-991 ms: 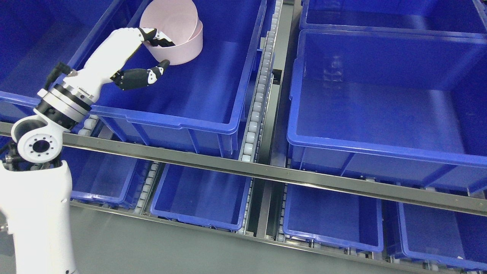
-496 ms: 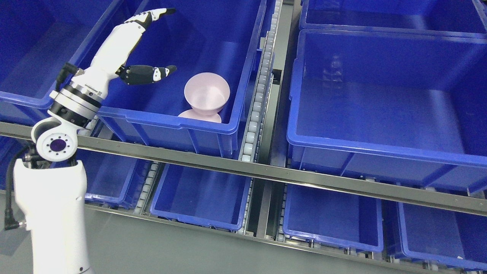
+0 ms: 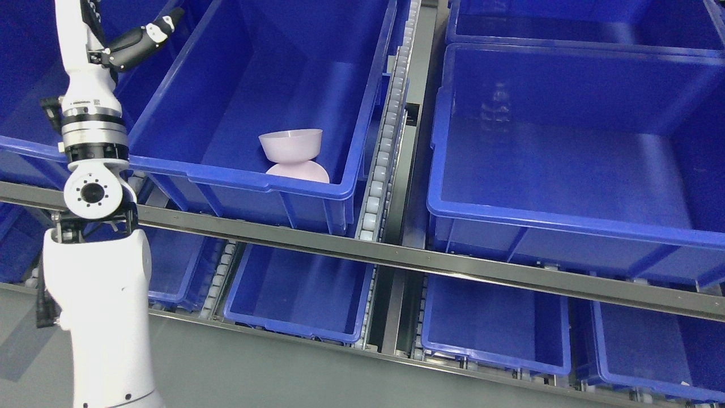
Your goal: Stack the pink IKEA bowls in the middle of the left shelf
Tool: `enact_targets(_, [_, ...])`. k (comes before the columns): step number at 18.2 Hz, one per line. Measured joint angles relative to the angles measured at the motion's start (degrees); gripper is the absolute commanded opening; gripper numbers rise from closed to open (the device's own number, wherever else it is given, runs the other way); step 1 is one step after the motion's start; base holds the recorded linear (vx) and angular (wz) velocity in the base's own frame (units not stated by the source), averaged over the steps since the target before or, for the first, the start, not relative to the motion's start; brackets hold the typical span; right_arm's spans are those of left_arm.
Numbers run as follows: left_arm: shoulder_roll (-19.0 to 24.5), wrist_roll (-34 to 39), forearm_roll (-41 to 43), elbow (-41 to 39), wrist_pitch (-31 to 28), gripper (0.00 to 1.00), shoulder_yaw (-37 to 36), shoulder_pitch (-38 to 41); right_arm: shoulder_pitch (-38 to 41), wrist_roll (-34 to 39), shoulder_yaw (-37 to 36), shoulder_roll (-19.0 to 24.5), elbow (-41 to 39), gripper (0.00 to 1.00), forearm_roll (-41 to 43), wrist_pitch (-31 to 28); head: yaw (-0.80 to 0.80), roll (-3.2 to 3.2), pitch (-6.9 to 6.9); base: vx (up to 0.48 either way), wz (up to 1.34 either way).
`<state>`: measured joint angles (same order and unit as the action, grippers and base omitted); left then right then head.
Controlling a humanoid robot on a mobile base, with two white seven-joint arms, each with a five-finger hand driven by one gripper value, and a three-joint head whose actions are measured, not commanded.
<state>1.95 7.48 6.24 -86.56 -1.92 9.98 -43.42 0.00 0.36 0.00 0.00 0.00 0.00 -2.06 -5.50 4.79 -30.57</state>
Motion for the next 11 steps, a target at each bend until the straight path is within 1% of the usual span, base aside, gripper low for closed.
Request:
enact_targets(2, [-0.37,1.96,-4.68,-0.52,-2.50,1.00,-1.73,0.83,0.00,0.00,0.00,0.00,0.00,1.00,0.00,0.00,0.00,0.00,0.00,0.000,0.00])
enact_targets(4, [-0.69,2.13,-7.58,-1.64,-5.06,1.00,-3.31,2.58,0.00,0.00,0.00,0.00,0.00,1.00,0.00,0.00,0.00,0.00,0.00,0.000,0.00])
enact_targets(8, [-1.09,0.70,-10.62,-3.73,-8.76,1.00,-6.23,5.51,0.00,0.00,0.00,0.00,0.00,1.00,0.00,0.00,0.00,0.00,0.00,0.000,0.00])
enact_targets(11, [-1.31,0.34,-11.83,-4.92,-9.65,1.00,-7.88,6.56,0.00,0.00,0.00,0.00,0.00,1.00,0.00,0.00,0.00,0.00,0.00,0.000,0.00])
